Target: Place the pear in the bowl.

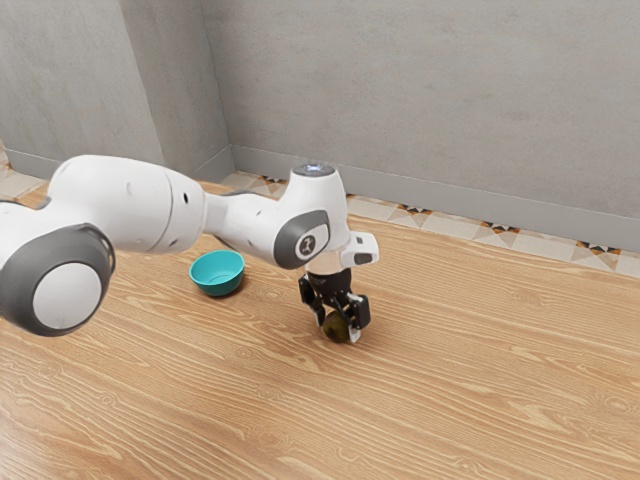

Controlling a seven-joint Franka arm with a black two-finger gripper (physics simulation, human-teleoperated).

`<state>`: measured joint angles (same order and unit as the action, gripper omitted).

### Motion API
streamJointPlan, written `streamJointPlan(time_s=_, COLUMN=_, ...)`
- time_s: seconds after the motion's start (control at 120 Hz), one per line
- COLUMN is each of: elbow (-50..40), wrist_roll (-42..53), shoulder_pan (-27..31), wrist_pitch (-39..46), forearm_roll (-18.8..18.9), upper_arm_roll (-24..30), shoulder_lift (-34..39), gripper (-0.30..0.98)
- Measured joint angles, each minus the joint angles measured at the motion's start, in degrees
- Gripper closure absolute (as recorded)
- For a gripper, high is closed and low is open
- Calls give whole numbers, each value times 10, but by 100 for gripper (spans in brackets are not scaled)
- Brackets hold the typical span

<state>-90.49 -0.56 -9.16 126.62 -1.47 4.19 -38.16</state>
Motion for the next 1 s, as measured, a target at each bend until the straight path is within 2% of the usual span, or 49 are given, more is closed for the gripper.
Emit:
streamJointPlan(time_s=0.242, elbow=6, wrist_roll=0, shoulder_pan=-1, wrist_pitch=-2, forearm_roll=-1, upper_arm_roll=0, shoulder_lift=0, gripper=24)
streamJointPlan(time_s=0.467, elbow=7, wrist_roll=-1, shoulder_pan=3, wrist_pitch=-12, forearm_roll=-7, upper_arm_roll=0, shoulder_lift=9, gripper=29)
streamJointPlan(time_s=0.7, elbow=3, wrist_roll=-2, shoulder_pan=14, wrist_pitch=-41, forearm_roll=-4, upper_arm_roll=-4, shoulder_lift=55, gripper=31)
streamJointPlan(time_s=0.875, elbow=1, wrist_roll=-2, shoulder_pan=49, wrist_pitch=-76, forearm_roll=5, upper_arm_roll=-4, shoulder_lift=110, gripper=33)
streamJointPlan(time_s=1.0, elbow=10, wrist_roll=2, shoulder_pan=87, wrist_pitch=-100, forearm_roll=15, upper_arm_roll=-5, shoulder_lift=121, gripper=32)
